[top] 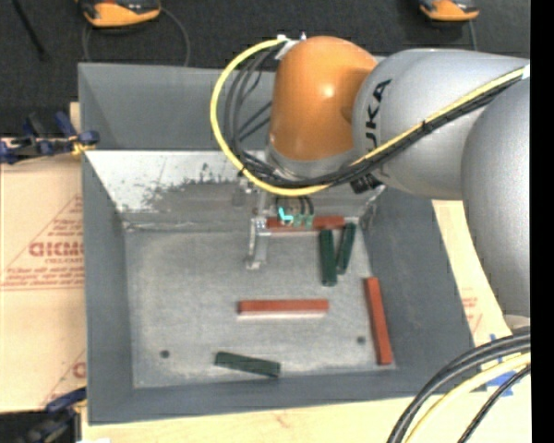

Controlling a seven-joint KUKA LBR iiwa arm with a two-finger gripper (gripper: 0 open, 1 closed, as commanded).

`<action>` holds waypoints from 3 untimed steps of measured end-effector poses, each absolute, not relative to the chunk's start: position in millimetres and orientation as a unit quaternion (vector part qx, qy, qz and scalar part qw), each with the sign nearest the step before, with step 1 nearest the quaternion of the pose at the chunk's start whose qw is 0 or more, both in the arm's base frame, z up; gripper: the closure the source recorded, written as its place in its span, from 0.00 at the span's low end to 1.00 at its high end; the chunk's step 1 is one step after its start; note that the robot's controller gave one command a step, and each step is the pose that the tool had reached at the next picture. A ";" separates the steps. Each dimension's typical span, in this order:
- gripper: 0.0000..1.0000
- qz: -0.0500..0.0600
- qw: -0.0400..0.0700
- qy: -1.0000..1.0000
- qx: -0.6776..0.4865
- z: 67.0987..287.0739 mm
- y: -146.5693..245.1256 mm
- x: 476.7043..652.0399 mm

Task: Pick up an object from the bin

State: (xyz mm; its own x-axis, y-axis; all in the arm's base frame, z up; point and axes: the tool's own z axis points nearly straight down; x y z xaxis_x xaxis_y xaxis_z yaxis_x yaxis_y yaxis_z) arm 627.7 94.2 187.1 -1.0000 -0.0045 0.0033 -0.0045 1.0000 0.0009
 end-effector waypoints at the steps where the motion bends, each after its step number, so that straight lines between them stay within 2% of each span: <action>1: 0.00 0.001 0.002 -1.000 0.022 67.4 13.3 593.2; 2: 0.00 -0.001 0.001 -1.000 0.015 70.4 27.8 508.1; 3: 0.00 0.003 -0.003 -1.000 0.011 119.1 -116.3 512.8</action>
Offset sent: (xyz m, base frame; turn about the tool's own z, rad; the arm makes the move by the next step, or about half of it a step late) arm -0.0334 -0.0767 -0.1167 -0.0458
